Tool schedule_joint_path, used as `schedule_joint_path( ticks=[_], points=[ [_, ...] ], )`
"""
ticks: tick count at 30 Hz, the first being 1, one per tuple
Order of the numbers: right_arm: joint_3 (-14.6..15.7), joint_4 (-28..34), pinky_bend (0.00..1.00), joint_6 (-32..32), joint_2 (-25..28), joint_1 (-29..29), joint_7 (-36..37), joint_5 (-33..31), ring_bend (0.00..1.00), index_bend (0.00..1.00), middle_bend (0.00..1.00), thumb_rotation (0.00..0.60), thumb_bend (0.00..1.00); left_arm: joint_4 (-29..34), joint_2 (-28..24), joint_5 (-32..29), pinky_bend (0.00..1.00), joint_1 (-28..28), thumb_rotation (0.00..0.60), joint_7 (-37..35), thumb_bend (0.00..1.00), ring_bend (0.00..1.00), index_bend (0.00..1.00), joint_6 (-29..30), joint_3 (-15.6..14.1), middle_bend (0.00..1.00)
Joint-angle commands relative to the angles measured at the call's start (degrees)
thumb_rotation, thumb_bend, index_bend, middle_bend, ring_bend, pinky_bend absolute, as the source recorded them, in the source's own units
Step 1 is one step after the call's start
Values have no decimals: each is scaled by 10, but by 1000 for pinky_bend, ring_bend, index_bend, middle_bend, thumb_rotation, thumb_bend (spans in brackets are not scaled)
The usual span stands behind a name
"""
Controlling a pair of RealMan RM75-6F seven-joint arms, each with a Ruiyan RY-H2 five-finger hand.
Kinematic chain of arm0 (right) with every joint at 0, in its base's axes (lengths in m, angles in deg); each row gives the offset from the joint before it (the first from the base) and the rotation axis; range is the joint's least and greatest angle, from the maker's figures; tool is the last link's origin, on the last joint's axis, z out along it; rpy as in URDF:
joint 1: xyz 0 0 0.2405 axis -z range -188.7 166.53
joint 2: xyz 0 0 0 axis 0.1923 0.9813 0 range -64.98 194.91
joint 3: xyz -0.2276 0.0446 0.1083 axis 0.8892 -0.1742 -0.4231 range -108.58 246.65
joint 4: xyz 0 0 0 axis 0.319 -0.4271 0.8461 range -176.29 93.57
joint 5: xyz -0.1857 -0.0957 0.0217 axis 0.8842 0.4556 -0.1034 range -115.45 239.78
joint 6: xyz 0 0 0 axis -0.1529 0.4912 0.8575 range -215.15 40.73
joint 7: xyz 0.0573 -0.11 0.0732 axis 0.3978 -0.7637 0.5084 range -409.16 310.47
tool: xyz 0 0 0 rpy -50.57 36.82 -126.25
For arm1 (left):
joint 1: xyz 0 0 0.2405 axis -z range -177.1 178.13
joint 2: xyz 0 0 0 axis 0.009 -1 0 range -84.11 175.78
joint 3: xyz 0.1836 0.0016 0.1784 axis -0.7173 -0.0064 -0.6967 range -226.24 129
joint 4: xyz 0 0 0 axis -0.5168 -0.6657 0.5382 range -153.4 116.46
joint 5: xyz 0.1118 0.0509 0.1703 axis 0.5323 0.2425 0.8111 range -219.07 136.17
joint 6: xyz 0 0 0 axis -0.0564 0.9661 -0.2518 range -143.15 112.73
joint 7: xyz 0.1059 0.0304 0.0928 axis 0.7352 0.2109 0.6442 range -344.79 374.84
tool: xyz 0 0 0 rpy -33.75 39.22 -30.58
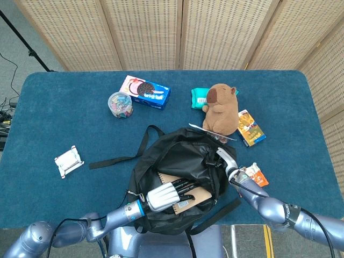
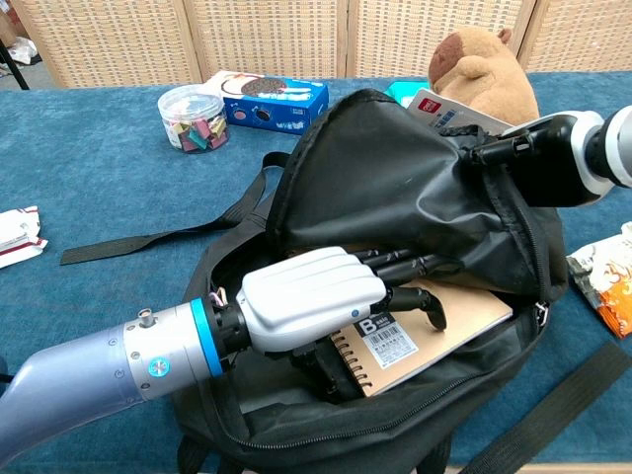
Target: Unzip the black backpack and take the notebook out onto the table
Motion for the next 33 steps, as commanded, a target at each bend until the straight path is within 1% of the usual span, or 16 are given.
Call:
schedule_joint_path(
  ticks=[1,5,8,10,12,15,18,25,28,33],
  points=[
    [2,-2,275,4,2,-2,5,-1,520,654,676,600,877,-13,8,0,131,1,600,-7,158,33,244,6,-6,27],
    [5,-2,275,8,6,-4,14,1,520,654,676,600,878,-33,19,1,131,2,600,-15,162,33,236,17,-12,27],
    [6,-1,275,9,9,-4,21,3,519,654,676,600,878,-50,29,1,131,3,600,-22,201,33,236,26,-14,27],
    [8,-1,275,8,10,-4,25,5,519,654,676,600,878,-62,35,2,131,4,600,-26,274,33,236,30,-16,27],
    [8,-1,275,8,11,-3,29,7,519,654,676,600,878,-72,41,1,131,6,600,-34,382,33,236,31,-18,27],
    [9,-2,275,9,13,-1,36,11,516,654,677,600,878,-85,47,0,131,9,600,-42,514,33,236,33,-21,27],
    [10,-3,275,12,15,0,42,15,515,654,677,600,878,-93,52,-1,131,11,600,-47,599,33,236,36,-23,27],
    [12,-3,275,13,19,-2,52,21,515,654,678,600,878,-103,59,-5,131,13,600,-51,638,34,236,42,-26,27],
    [13,-4,275,12,21,-4,55,21,511,654,678,600,878,-107,60,-8,131,12,600,-51,650,55,277,48,-25,38],
    [17,-7,275,2,20,-4,59,22,506,654,680,600,878,-114,64,-15,131,10,600,-51,661,79,353,54,-22,98]
  ],
)
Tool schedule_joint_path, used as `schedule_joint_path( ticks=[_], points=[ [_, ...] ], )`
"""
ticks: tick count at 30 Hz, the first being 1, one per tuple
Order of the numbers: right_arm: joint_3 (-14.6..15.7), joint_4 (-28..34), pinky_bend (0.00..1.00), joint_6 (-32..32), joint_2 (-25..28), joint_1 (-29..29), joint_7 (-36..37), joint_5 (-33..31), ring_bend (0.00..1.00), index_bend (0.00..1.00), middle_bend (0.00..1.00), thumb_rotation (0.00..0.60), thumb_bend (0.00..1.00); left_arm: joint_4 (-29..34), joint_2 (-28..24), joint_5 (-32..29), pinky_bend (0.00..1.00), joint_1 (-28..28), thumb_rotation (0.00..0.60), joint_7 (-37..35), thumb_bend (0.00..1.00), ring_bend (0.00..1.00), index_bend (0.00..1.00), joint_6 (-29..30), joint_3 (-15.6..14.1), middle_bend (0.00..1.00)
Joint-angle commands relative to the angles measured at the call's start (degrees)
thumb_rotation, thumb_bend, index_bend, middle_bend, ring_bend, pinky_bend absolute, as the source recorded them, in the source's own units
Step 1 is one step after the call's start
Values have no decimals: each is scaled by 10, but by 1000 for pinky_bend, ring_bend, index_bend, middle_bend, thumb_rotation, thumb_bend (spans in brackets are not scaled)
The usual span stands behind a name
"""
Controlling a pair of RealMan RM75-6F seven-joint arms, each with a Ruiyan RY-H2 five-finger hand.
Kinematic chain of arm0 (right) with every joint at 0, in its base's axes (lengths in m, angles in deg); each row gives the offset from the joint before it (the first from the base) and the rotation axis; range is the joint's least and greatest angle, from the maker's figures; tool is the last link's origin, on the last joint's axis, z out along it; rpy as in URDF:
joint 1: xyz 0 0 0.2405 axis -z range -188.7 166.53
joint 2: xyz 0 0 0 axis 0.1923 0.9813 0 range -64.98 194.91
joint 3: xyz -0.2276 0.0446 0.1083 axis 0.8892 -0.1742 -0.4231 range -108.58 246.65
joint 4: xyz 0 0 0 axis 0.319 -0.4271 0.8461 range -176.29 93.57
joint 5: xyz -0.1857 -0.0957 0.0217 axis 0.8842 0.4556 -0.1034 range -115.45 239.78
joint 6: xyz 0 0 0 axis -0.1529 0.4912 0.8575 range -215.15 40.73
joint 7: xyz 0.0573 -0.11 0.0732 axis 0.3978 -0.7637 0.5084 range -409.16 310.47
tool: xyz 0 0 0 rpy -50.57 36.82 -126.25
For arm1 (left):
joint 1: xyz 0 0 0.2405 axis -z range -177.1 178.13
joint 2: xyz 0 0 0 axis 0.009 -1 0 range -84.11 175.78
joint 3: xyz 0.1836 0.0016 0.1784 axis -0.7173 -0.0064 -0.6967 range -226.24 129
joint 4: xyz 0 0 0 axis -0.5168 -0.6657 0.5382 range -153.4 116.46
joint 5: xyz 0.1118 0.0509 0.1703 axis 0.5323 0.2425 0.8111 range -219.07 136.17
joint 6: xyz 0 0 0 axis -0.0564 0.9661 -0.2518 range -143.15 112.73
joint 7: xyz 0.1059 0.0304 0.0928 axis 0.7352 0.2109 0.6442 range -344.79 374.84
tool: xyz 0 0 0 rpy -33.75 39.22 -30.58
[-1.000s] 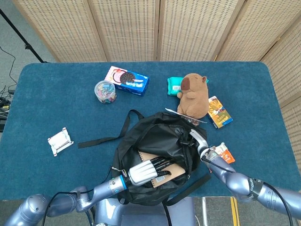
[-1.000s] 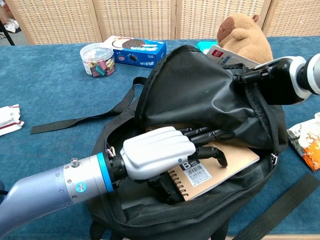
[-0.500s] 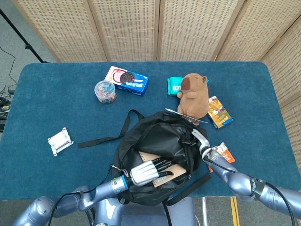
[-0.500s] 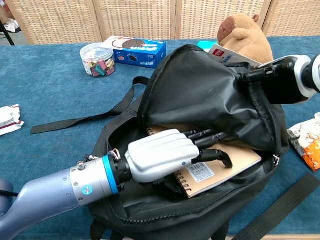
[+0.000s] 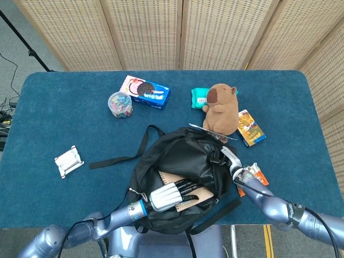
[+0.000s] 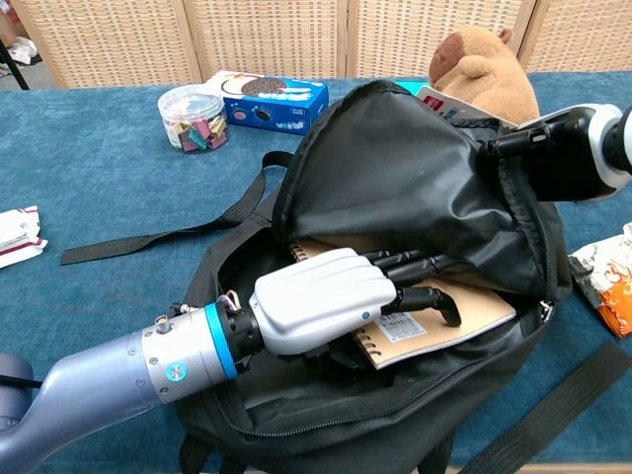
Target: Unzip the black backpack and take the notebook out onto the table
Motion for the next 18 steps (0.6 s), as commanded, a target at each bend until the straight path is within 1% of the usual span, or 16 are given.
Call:
schedule_joint_path(
  ticks=[1,4,7,12,15,18],
  points=[
    [2,-1,275,-3,0,0,3,0,506,654,680,600,878,-3,2,-5,132,0,600,-1,662,81,370,1,3,105],
    [3,1,275,-2,4,0,5,2,506,654,680,600,878,-8,6,-9,171,1,600,-2,661,108,428,3,7,153],
    [3,3,275,-4,6,0,7,4,506,654,680,600,878,-17,14,-12,240,2,600,-4,656,173,496,8,9,224],
    [4,5,275,-7,9,1,11,8,506,654,680,600,878,-41,32,-14,375,-1,600,-10,645,292,674,33,15,377],
    [5,5,275,-11,10,1,12,9,506,654,681,600,878,-54,39,-14,434,-3,600,-16,644,337,731,54,17,431],
    [6,2,275,-14,9,1,12,10,506,654,682,600,878,-65,43,-13,477,-5,600,-17,642,362,756,67,17,458]
  ],
)
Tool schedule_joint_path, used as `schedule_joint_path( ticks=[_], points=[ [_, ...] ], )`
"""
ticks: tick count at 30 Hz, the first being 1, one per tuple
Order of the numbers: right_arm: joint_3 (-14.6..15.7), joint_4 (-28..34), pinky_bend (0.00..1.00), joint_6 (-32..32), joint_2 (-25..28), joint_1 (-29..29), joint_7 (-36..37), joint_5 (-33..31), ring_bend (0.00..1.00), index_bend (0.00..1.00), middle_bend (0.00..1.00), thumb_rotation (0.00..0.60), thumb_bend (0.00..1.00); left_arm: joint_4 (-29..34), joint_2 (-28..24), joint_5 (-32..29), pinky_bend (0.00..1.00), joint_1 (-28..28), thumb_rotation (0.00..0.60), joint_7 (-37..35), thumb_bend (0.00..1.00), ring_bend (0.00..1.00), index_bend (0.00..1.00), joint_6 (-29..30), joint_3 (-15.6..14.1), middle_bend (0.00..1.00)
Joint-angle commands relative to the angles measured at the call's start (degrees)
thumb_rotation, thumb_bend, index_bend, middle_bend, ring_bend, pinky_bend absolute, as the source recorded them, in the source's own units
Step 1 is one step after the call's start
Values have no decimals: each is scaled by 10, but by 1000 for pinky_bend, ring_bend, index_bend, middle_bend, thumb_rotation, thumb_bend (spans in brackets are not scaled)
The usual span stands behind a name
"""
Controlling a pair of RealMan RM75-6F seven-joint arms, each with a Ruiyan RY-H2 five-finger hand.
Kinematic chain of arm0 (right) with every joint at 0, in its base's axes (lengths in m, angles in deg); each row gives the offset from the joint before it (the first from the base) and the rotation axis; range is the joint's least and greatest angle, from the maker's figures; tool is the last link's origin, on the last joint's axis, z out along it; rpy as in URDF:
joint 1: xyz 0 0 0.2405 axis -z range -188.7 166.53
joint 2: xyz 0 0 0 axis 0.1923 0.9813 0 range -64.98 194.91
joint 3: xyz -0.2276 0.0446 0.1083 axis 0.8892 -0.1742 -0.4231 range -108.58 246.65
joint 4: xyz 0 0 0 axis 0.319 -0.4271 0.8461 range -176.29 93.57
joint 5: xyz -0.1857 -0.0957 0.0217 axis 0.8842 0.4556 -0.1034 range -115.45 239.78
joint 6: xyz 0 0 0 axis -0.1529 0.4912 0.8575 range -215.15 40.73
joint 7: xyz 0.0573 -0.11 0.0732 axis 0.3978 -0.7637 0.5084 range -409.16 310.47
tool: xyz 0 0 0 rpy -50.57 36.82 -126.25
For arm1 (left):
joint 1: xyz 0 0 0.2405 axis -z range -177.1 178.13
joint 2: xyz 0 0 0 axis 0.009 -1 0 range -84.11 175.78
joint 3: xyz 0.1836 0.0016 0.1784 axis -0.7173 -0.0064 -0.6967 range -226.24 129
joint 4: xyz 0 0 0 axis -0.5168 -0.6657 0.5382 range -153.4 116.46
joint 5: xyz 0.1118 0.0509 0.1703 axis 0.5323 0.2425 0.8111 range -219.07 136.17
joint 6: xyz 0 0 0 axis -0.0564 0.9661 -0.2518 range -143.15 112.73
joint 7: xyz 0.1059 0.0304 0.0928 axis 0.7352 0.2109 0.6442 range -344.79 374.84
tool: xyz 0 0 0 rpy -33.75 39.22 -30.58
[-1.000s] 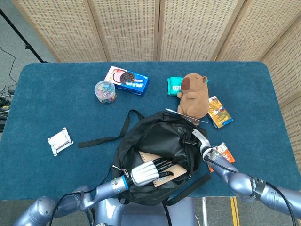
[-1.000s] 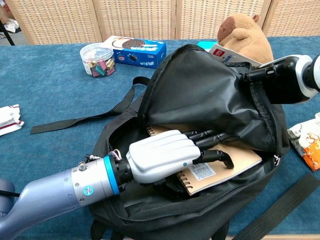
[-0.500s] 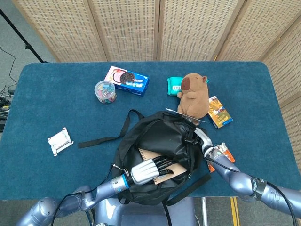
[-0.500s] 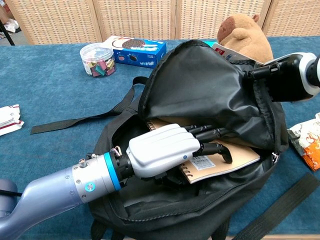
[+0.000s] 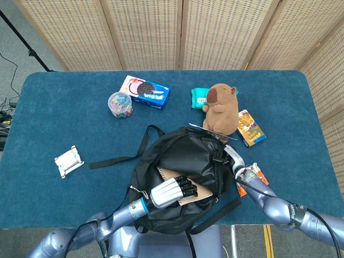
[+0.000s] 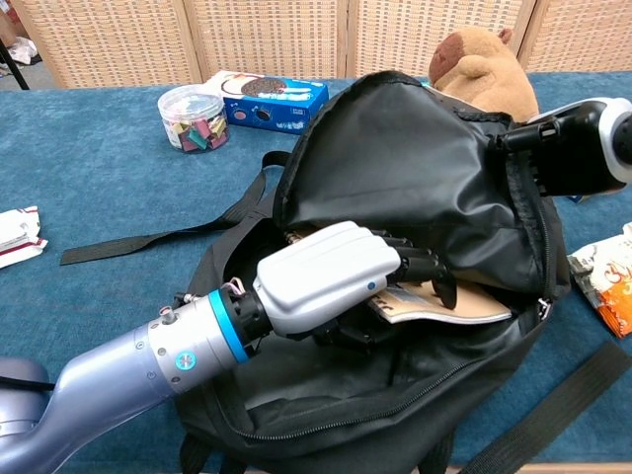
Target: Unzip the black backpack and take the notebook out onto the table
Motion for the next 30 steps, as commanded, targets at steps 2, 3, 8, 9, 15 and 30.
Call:
schedule_joint_path(
  ticks=[2,3,8,9,15,30],
  points=[
    [2,-2,275,-2,-1,0,1,0,506,654,682,600,878,-14,6,1,492,-3,600,-4,640,372,764,22,2,470],
    [2,-2,275,-4,-1,0,1,1,506,654,682,600,878,-17,6,0,496,-4,600,-5,639,376,769,29,3,475],
    [3,-4,275,-12,-1,-1,0,1,506,654,682,600,878,-12,-1,-3,504,-8,600,-18,639,390,786,56,8,493],
    [4,-4,275,-15,-1,-2,0,1,506,654,682,600,878,-10,-4,-3,505,-9,600,-20,639,391,788,63,8,495],
    [7,-10,275,-27,-5,-3,-2,-4,506,654,682,600,878,23,-33,-7,512,-15,600,-31,637,400,805,95,15,505],
    [19,-29,275,-62,-33,-21,-26,-33,506,654,682,600,878,223,-144,-35,512,-22,600,-34,636,401,817,88,37,515]
  ],
)
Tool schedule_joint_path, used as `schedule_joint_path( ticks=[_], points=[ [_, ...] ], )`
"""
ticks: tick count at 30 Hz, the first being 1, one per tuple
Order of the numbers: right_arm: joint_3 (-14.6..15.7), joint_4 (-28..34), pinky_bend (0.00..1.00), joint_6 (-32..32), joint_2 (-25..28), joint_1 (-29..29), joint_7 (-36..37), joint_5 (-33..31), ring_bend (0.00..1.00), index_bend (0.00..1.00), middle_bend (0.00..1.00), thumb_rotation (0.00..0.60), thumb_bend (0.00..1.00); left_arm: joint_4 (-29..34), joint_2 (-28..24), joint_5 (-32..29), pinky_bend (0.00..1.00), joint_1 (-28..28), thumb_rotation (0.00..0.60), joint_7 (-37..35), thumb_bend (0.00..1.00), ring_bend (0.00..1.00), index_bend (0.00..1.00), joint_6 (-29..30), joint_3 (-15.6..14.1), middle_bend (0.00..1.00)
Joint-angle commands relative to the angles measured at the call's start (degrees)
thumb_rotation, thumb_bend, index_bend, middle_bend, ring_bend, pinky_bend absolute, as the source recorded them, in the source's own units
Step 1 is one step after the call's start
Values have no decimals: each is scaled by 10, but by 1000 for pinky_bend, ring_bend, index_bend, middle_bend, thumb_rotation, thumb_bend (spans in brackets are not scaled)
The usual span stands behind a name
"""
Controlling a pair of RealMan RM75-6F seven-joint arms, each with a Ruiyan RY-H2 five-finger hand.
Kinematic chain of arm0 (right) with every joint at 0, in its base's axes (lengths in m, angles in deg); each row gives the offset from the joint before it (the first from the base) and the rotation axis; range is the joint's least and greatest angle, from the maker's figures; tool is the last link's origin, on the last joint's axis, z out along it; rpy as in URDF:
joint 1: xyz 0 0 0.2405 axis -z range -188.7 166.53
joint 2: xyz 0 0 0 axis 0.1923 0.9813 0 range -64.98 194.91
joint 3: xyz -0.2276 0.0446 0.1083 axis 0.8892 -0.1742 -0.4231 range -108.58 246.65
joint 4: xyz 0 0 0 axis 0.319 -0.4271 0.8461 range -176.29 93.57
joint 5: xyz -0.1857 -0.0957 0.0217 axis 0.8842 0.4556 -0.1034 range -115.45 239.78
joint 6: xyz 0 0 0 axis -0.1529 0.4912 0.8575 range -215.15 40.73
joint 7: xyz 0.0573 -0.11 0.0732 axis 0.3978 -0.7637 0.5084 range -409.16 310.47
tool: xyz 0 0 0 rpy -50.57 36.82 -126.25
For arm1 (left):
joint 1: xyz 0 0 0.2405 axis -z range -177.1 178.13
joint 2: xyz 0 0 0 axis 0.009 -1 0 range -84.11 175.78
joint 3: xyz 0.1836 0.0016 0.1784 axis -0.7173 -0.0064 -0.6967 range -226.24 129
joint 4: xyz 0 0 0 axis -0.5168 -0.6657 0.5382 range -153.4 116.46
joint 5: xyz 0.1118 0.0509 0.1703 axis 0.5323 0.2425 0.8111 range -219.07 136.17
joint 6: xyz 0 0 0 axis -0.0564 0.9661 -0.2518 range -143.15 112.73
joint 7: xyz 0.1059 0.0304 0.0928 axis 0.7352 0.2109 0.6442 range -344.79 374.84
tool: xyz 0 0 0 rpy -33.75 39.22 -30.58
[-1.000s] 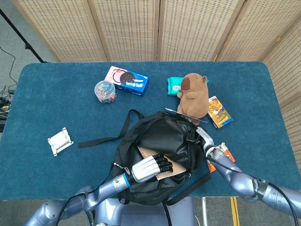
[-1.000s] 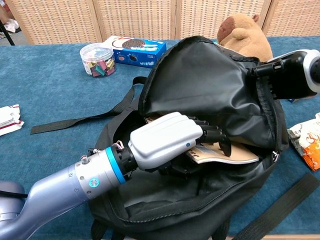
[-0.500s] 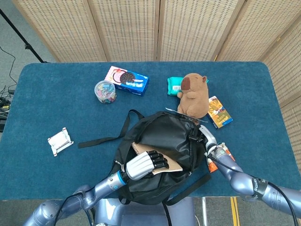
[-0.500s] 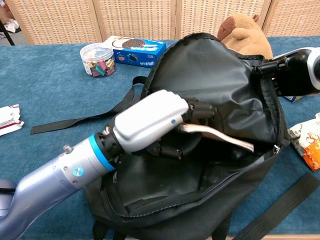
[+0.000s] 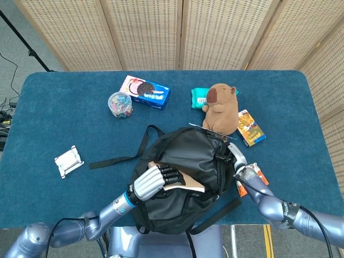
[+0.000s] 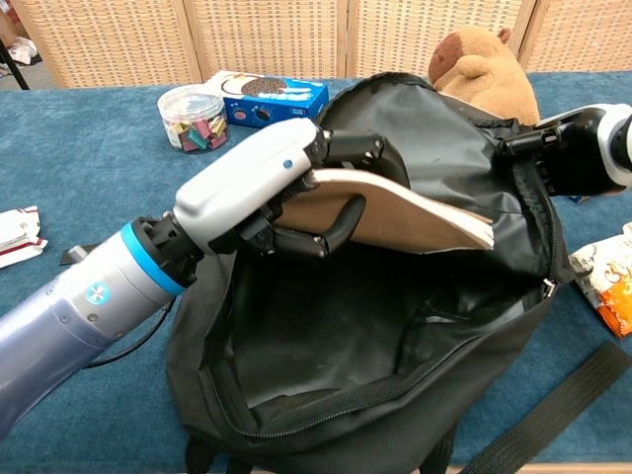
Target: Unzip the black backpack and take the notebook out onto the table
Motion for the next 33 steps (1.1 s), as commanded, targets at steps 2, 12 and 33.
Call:
schedule_joint_path(
  ticks=[2,12,33],
  points=[
    [1,-4,275,-7,-5,-3,-5,-7,506,654,682,600,878,68,-39,-8,512,-2,600,2,636,401,817,-7,7,515],
    [-1,-7,275,-21,-13,-5,-22,-21,506,654,682,600,878,213,-90,-25,512,-6,600,13,636,401,818,-19,36,515],
    [-7,0,275,-27,-20,6,-45,-20,506,654,682,600,878,358,-185,-61,512,-27,600,40,636,401,819,12,135,515]
  ],
)
